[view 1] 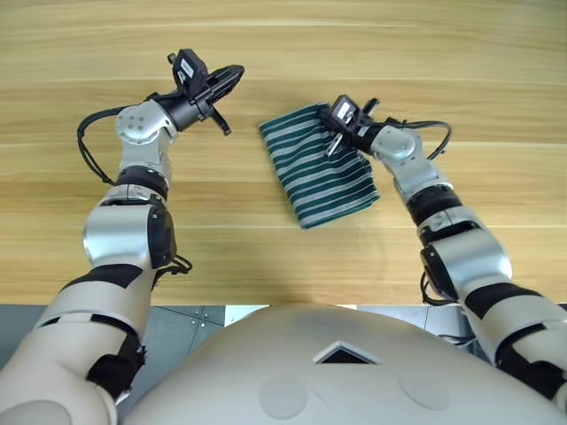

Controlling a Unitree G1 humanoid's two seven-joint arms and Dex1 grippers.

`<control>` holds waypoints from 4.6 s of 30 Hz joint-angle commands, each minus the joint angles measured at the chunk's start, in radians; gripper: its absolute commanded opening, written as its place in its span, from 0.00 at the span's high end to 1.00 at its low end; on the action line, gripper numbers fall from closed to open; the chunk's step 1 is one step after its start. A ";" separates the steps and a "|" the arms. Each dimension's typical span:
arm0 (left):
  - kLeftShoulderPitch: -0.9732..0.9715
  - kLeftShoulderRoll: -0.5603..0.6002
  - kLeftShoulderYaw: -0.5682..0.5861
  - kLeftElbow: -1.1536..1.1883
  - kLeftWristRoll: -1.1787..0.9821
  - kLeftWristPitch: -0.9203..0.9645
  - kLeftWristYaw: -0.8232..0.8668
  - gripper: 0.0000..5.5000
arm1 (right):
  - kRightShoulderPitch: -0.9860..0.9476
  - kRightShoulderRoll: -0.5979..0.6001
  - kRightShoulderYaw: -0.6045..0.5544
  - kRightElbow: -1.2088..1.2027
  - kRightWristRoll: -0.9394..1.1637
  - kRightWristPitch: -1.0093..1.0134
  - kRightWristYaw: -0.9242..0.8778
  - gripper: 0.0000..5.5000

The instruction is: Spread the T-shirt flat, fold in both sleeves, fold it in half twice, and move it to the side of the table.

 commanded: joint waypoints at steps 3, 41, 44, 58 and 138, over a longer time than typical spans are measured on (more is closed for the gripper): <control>-0.005 0.006 0.012 -0.011 -0.002 -0.001 0.008 1.00 | 0.024 -0.129 -0.001 0.178 -0.099 -0.045 -0.122 1.00; 0.023 0.000 0.027 -0.023 0.000 -0.021 0.011 1.00 | 0.306 -0.368 0.000 0.056 -0.087 -0.277 0.295 1.00; 0.027 0.004 0.031 -0.022 -0.003 -0.022 0.014 1.00 | 0.311 -0.459 -0.030 0.070 -0.036 -0.305 0.390 1.00; 0.034 -0.001 0.030 -0.024 0.002 -0.031 0.020 1.00 | 0.340 -0.611 -0.142 -0.027 0.118 -0.323 0.583 1.00; 0.060 0.036 0.372 -0.091 -0.317 0.285 0.615 1.00 | 0.020 0.090 -0.513 -0.081 0.482 -0.079 0.130 1.00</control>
